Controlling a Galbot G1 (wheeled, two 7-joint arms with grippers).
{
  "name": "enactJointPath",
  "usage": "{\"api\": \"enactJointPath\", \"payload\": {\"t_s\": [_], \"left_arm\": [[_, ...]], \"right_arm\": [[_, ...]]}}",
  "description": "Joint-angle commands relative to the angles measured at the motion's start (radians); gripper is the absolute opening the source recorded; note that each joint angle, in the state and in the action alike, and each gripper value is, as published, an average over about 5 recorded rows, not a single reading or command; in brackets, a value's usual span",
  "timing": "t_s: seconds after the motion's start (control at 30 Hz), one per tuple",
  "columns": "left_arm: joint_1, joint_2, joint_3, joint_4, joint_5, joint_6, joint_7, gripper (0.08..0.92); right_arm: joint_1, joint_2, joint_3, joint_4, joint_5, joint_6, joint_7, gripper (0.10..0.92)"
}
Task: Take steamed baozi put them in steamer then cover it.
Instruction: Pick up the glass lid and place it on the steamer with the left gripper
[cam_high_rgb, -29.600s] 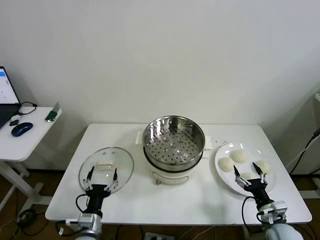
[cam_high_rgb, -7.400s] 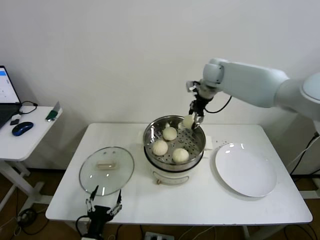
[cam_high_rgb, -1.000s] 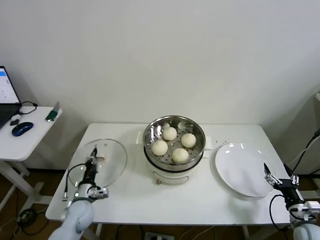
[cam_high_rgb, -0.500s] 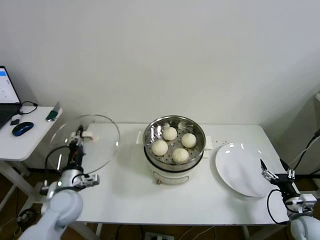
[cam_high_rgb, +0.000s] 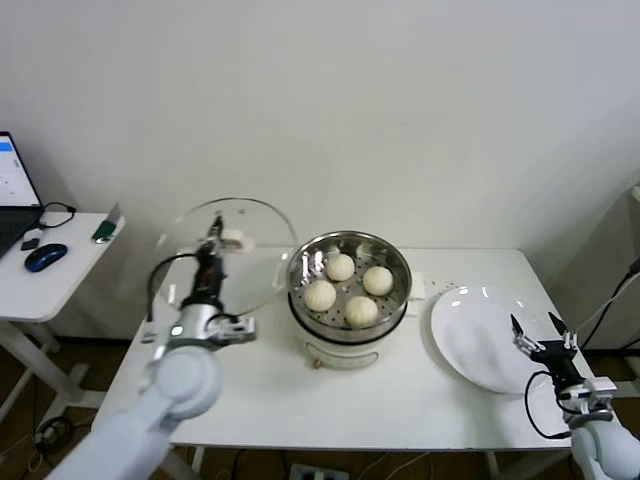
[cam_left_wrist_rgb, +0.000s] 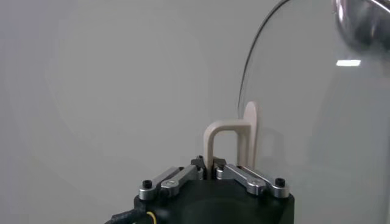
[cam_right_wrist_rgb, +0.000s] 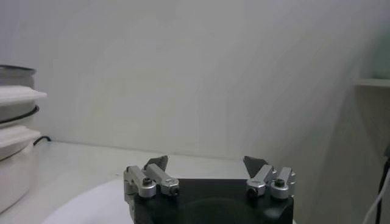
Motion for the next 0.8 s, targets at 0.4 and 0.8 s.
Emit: {"api": "enactJointPath", "payload": {"t_s": [0.4, 0.8], "left_arm": [[-0.233, -0.461, 0.283, 0.31, 0.183, 0.065, 0.142, 0.15], [-0.22, -0.571, 0.289, 0.411, 0.192, 0.065, 0.143, 0.15]], "right_arm": [[0.01, 0.025, 0.027, -0.038, -0.042, 0.01, -0.003, 0.823], [0.01, 0.036, 0.034, -0.052, -0.053, 0.015, -0.013, 0.823]]}}
